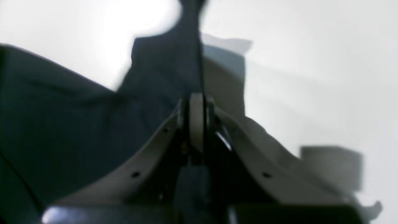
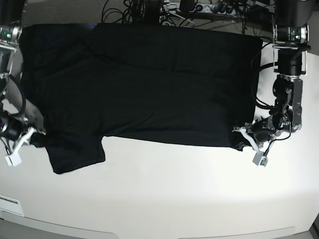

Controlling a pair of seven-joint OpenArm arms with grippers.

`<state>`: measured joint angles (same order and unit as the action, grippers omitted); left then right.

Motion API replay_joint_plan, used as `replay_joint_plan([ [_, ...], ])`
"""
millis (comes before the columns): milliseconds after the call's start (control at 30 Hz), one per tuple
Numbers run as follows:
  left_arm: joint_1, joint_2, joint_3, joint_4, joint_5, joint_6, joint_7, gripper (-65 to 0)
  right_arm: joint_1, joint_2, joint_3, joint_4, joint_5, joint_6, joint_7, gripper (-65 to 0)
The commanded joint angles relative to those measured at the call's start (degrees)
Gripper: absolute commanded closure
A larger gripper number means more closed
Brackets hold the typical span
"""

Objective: Fold the T-shirt properly
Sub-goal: 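Grasp the shirt's hem corners with both grippers, then lift the hem and fold it over onto the collar with both grippers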

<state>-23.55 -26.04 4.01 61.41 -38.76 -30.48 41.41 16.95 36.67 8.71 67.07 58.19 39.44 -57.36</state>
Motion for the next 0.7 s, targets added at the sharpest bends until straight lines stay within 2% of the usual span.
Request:
replay_joint_plan([
  [0, -2.32, -0.81, -0.37, 0.85, -1.03, -1.77, -0.85, 0.0, 0.17, 1.6, 0.35, 3.34, 1.64, 0.56, 1.14, 0.0],
  [100, -3.02, -0.96, -0.37, 1.38, -6.05, -5.95, 1.97, 0.0, -4.81, 2.89, 0.35, 10.43, 1.66, 0.56, 1.14, 0.0],
  [200, -2.29, -1.14, -0.37, 3.15, -11.39, -9.52, 7.69, 0.0, -10.62, 4.22, 0.42, 17.22, 1.64, 0.56, 1.14, 0.0],
  [367, -0.81, -3.02, -0.37, 5.95, -17.22, -9.52, 10.6, 0.0, -17.38, 4.42, 2.56, 24.59, 1.6, 0.56, 0.98, 0.0],
  [533, -0.74, -7.23, -0.37, 9.33, -23.39, -9.52, 14.25, 0.0, -21.73, 4.42, 8.79, 27.19, 2.08, 0.56, -2.1, 0.0],
  [667, -0.76, -10.58, -0.37, 12.07, -26.82, -9.52, 14.86, 0.0, -24.52, 4.59, 13.86, 27.45, 9.44, 0.56, -6.8, 0.0],
])
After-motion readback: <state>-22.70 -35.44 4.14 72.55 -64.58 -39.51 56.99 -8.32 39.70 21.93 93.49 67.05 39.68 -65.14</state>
